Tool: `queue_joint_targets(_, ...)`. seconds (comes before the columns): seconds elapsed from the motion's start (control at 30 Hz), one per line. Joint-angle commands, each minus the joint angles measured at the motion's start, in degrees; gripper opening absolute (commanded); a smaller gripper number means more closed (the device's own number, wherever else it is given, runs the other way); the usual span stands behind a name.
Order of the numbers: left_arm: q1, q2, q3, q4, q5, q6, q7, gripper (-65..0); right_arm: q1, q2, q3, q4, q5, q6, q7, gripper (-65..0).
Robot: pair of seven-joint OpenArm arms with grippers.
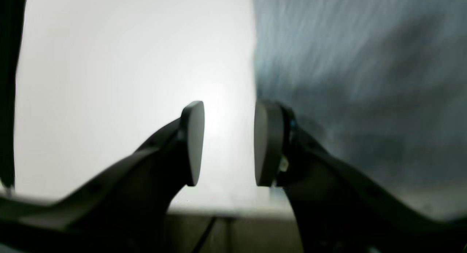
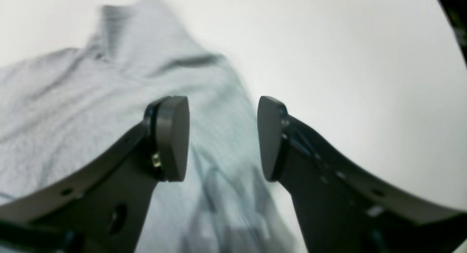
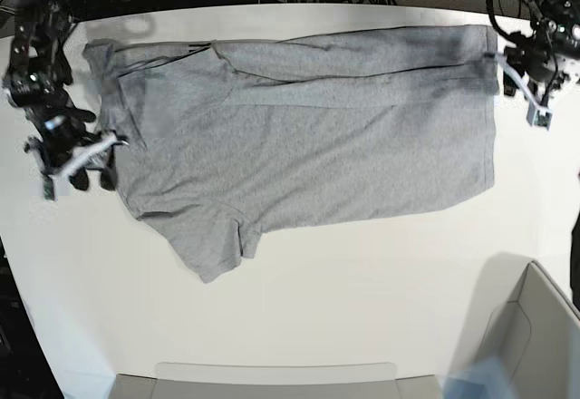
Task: Fold the T-shirt properly
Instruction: 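Release the collar edge and move both grippers to the shirt's hem corners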
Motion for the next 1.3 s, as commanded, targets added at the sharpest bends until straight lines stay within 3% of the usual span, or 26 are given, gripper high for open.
queue_joint_targets(0.0, -1.34, 0.22, -0.32, 0.99, -0.05, 0.12, 0.47, -41.7, 4.15, 0.71, -3.05, -2.12, -1.49, 0.05, 1.23, -34.9)
queue_joint_targets(0.1, -6.62, 1.01, -0.32, 0.99, -0.05, 0.12, 5.92, -41.7, 14.70, -1.76, -11.58, -14.51, -7.38, -0.03, 1.23, -34.9)
queue_joint_targets(0.23, -10.75, 1.18, -0.32, 0.99, -0.05, 0.12, 10.49, -41.7, 23.85, -6.33, -11.84, -29.11, -14.15, 0.14, 1.58, -34.9)
queue_joint_targets(0.47, -11.28, 1.36, -0.32, 0.99, -0.14, 0.12, 10.32, -41.7, 26.40, -8.09, -12.02, -39.39, -17.31, 0.14, 1.32, -34.9)
queue_joint_targets(0.77, -11.28, 2.59, -0.32, 0.99, -0.05, 0.12, 10.23, -41.7, 12.07, -7.82, -11.14, -34.38, -16.87, 0.14, 1.05, -34.9)
queue_joint_targets(0.9, -11.28, 2.59, -0.32, 0.99, -0.05, 0.12, 10.23, -41.7, 7.32, -7.91, -11.14, -27.44, -16.87, 0.14, -6.24, -34.9)
queue_joint_targets(1.0, -11.28, 2.59, -0.32, 0.90, -0.05, 0.12, 10.23, -41.7, 5.12, -8.00, -10.61, -21.19, -16.87, 0.14, -6.95, -34.9)
queue_joint_targets(1.1, -11.28, 2.59, -0.32, 0.90, -0.05, 0.12, 10.23, -41.7, 6.53, -8.79, -8.06, -14.69, -16.87, 0.14, -6.95, -34.9)
queue_joint_targets(1.27, -11.37, 2.68, -0.32, 0.90, -0.05, 0.12, 10.23, -41.7, 16.37, -9.93, -6.39, -10.73, -16.96, 0.14, -6.95, -34.9)
